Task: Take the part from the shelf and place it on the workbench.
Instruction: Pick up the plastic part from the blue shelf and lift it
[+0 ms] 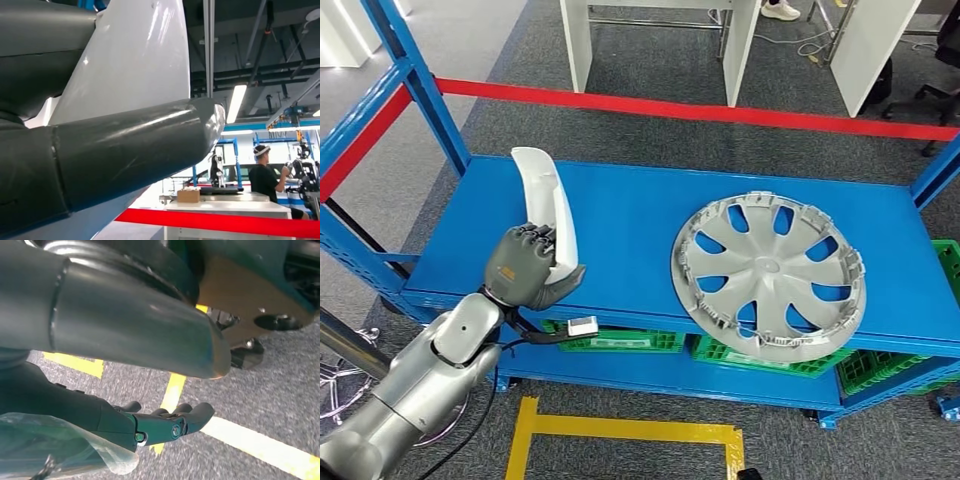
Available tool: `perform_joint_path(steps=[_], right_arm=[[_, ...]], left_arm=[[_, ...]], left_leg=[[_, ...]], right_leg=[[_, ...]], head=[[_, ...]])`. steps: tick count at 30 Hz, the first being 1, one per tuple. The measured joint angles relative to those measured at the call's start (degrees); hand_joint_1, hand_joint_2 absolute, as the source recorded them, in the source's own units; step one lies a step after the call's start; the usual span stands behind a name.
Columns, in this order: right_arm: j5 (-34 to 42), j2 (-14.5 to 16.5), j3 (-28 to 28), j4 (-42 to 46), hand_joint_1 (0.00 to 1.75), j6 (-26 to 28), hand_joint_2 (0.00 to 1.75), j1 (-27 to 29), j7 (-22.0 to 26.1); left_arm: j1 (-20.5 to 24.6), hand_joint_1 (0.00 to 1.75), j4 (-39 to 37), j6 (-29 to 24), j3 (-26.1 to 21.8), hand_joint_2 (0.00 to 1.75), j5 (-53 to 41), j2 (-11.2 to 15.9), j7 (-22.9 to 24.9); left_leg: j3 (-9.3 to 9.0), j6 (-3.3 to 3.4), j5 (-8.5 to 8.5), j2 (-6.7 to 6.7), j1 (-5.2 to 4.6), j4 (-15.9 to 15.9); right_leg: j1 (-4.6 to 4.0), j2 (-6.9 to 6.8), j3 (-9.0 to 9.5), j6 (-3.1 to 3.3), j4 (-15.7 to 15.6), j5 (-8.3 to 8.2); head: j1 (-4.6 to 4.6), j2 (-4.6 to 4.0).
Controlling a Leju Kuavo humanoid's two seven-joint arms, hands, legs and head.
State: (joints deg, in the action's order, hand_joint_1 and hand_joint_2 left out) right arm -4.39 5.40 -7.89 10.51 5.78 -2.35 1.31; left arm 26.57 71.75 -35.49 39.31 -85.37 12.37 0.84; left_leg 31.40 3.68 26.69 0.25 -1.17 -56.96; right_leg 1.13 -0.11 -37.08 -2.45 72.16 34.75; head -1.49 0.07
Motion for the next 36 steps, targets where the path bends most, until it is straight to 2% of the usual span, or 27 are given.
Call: perform_joint_path(steps=[1,3,5,7,8,10,12,13,14,15,16,17,19,20,22,23,24,25,27,28,29,30,31,32,33,35,36], right_arm=[[0.0,0.0,0.1,0.0,0.00,0.0,0.00,0.0,0.0],[0.0,0.0,0.2,0.0,0.00,0.0,0.00,0.0,0.0],[0.1,0.0,0.3,0.0,0.00,0.0,0.00,-0.1,0.0],[0.1,0.0,0.4,0.0,0.00,0.0,0.00,-0.1,0.0],[0.1,0.1,0.5,0.0,0.00,-0.1,0.00,-0.1,0.0],[0.2,0.1,0.7,0.0,0.00,-0.1,0.00,-0.2,0.0],[0.2,0.1,0.7,0.0,0.00,-0.1,0.00,-0.2,0.1],[0.2,0.1,0.8,0.0,0.00,0.0,0.00,-0.2,0.1],[0.2,0.1,0.9,0.0,0.00,0.0,0.00,-0.2,0.1],[0.2,0.1,0.9,0.0,0.00,0.2,0.00,-0.2,0.0],[0.2,0.1,1.0,0.0,0.00,0.4,0.00,-0.2,-0.1],[0.2,0.1,1.1,0.0,0.00,0.6,0.00,-0.2,-0.3],[0.2,0.1,1.2,0.0,0.00,1.1,0.00,-0.3,-0.9],[0.2,0.0,1.2,0.0,0.00,1.3,0.00,-0.3,-1.3],[0.3,-0.1,1.3,0.0,0.00,1.6,0.00,-0.2,-1.9],[0.3,-0.2,1.3,-0.1,0.00,1.7,0.00,-0.1,-2.2],[0.3,-0.3,1.3,-0.1,0.00,1.8,0.00,0.0,-2.4],[0.3,-0.5,1.4,-0.2,0.00,1.8,0.00,0.1,-2.6],[0.1,-0.7,1.5,-0.2,0.00,1.9,0.00,0.2,-3.3],[-0.1,-0.8,1.5,-0.2,0.00,1.9,0.00,0.2,-3.6],[-0.3,-0.9,1.5,-0.2,0.00,1.9,0.00,0.2,-3.9],[-0.5,-1.0,1.5,-0.2,0.00,1.9,0.00,0.2,-4.2],[-0.7,-1.1,1.5,-0.2,0.00,1.9,0.00,0.2,-4.4],[-0.9,-1.1,1.5,-0.2,0.00,1.9,0.00,0.2,-4.5],[-1.0,-1.2,1.5,-0.2,0.00,1.9,0.00,0.2,-4.6],[-1.1,-1.2,1.5,-0.2,0.00,1.9,0.00,0.0,-4.7],[-1.2,-1.2,1.5,-0.2,0.00,1.9,0.00,0.0,-4.7]], left_arm=[[0.0,1.75,0.0,0.0,0.0,0.00,0.0,0.0,0.0],[0.0,1.75,-0.1,0.1,0.0,0.00,0.0,0.0,0.1],[0.0,1.75,-0.1,0.3,0.0,0.00,0.0,0.0,0.3],[0.0,1.75,-0.1,0.4,-0.1,0.00,-0.1,0.2,0.4],[0.0,1.75,-0.1,0.4,-0.1,0.00,-0.1,0.3,0.5],[0.0,1.75,-0.1,0.5,-0.1,0.00,-0.2,0.5,0.6],[0.0,1.75,-0.1,0.6,-0.1,0.00,-0.2,0.6,0.7],[-0.1,1.75,-0.2,0.6,-0.1,0.00,-0.2,0.6,0.7],[-0.1,1.75,-0.3,0.7,-0.1,0.00,-0.2,0.6,0.8],[-0.1,1.75,-0.3,0.8,-0.1,0.00,-0.2,0.7,0.8],[-0.1,1.75,-0.4,0.9,-0.1,0.00,-0.2,0.7,0.9],[0.0,1.75,-0.4,0.9,-0.1,0.00,-0.2,0.7,0.9],[0.0,1.75,-0.4,1.0,-0.1,0.00,-0.1,0.8,1.0],[0.1,1.75,-0.4,1.0,-0.1,0.00,0.0,0.9,1.1],[0.0,1.75,-0.4,1.0,-0.2,0.00,0.1,1.1,1.1],[0.0,1.75,-0.4,1.0,-0.2,0.00,0.2,1.2,1.2],[-0.1,1.75,-0.4,1.0,-0.2,0.00,0.3,1.2,1.2],[-0.1,1.75,-0.4,1.0,-0.2,0.00,0.4,1.3,1.2],[-0.4,1.75,-0.4,0.9,-0.3,0.00,0.6,1.5,1.4],[-0.7,1.75,-0.4,0.9,-0.3,0.00,0.7,1.6,1.6],[-1.1,1.75,-0.4,0.7,-0.4,0.00,0.8,1.8,1.8],[-1.6,1.75,-0.4,0.6,-0.5,0.00,0.9,2.1,2.0],[-2.1,1.75,-0.4,0.5,-0.7,0.00,0.9,2.4,2.1],[-2.6,1.75,-0.4,0.3,-0.9,0.00,0.9,2.7,2.2],[-3.0,1.75,-0.2,0.2,-1.2,0.00,1.0,3.0,2.3],[-3.8,1.75,0.2,-0.3,-1.9,0.00,1.0,3.9,2.5],[-4.1,1.75,0.4,-0.4,-2.2,0.00,1.1,4.4,2.6]], left_leg=[[0.05,-0.12,0.08,-0.02,0.00,-0.2],[0.46,-0.54,0.26,-0.07,-0.10,-0.8],[1.11,-1.18,0.13,-0.13,-0.18,-1.3],[1.70,-1.87,-0.04,-0.16,-0.16,-1.7],[2.08,-2.27,0.50,-0.18,-0.13,-2.2],[3.55,-3.14,3.75,-0.22,0.15,-6.1],[5.79,-3.87,8.18,-0.24,0.65,-13.4],[6.52,-4.10,9.41,-0.24,0.87,-16.3],[6.56,-4.25,9.59,-0.24,1.06,-17.7],[5.64,-4.32,8.63,-0.24,1.21,-16.9],[3.80,-4.31,6.90,-0.24,1.34,-14.2],[1.40,-4.24,5.21,-0.24,1.43,-10.1],[-2.54,-3.98,3.53,-0.31,1.31,-2.9],[-3.35,-3.81,3.46,-0.36,1.14,-1.1],[-2.99,-3.17,3.11,-0.40,0.80,-0.3],[-2.58,-2.71,2.63,-0.33,0.75,-0.2],[-2.08,-2.15,2.05,-0.26,0.75,0.0],[-1.50,-1.62,1.41,-0.18,0.79,0.1],[-0.08,-0.96,0.22,-0.13,0.63,0.1],[0.68,-0.83,-0.35,-0.13,0.49,0.1],[1.44,-0.80,-0.92,-0.12,0.36,0.1],[2.19,-0.82,-1.45,-0.11,0.25,0.0],[2.90,-0.88,-1.95,-0.10,0.18,-0.1],[3.57,-0.99,-2.41,-0.10,0.16,-0.2],[4.17,-1.15,-2.84,-0.12,0.10,-0.4],[4.99,-1.63,-3.68,-0.10,0.03,-0.8],[5.20,-1.91,-4.13,-0.06,0.05,-0.9]], right_leg=[[0.00,-0.01,1.39,0.14,-3.3,-2.42],[-0.12,0.04,4.54,0.52,-9.9,-5.53],[-0.29,0.10,5.65,0.80,-12.4,-5.93],[-0.18,0.11,5.43,1.08,-13.0,-6.01],[-0.05,0.11,5.28,1.39,-13.3,-6.09],[0.19,0.05,4.75,2.20,-13.7,-6.51],[0.08,-0.02,4.00,2.68,-13.7,-7.08],[0.04,-0.06,3.63,2.75,-13.7,-7.38],[0.02,-0.09,3.24,2.73,-13.7,-7.69],[0.01,-0.11,2.88,2.66,-13.6,-7.99],[0.00,-0.12,2.59,2.56,-13.6,-8.27],[0.00,-0.12,2.34,2.38,-13.6,-8.55],[-0.06,-0.09,1.85,1.79,-13.6,-9.26],[-0.04,-0.08,1.57,1.39,-13.6,-9.70],[0.16,-0.07,1.01,0.53,-13.8,-10.62],[0.30,-0.04,0.68,0.22,-13.7,-10.48],[0.37,-0.02,0.07,0.01,-13.0,-9.43],[0.37,0.01,-0.72,-0.07,-11.4,-7.44],[0.30,0.02,-2.87,-0.05,-4.8,-2.03],[0.23,0.02,-3.66,-0.02,-1.1,-0.22],[0.12,0.02,-3.90,0.03,1.6,0.41],[-0.02,0.02,-3.29,0.15,2.4,-0.22],[-0.20,0.03,-1.67,0.36,1.2,-1.71],[-0.37,0.04,0.90,0.64,-1.9,-3.32],[-0.58,0.07,4.00,0.97,-6.2,-4.07],[-0.89,0.16,8.90,1.39,-13.4,-3.64],[-1.02,0.19,9.91,1.52,-15.1,-3.07]], head=[[0.01,0.00],[-0.02,0.01],[-0.06,0.01],[-0.05,0.01],[-0.10,0.01],[-0.38,0.00],[-0.60,0.00],[-0.60,0.00],[-0.61,0.00],[-0.60,0.00],[-0.60,0.00],[-0.60,0.00],[-0.56,0.00],[-0.56,0.00],[-0.54,0.00],[-0.56,0.00],[-0.48,0.00],[-0.41,0.00],[-0.22,0.00],[-0.20,0.00],[-0.20,0.00],[-0.20,0.00],[-0.21,0.00],[-0.19,0.00],[-0.19,0.00],[-0.25,0.00],[-0.30,0.00]])
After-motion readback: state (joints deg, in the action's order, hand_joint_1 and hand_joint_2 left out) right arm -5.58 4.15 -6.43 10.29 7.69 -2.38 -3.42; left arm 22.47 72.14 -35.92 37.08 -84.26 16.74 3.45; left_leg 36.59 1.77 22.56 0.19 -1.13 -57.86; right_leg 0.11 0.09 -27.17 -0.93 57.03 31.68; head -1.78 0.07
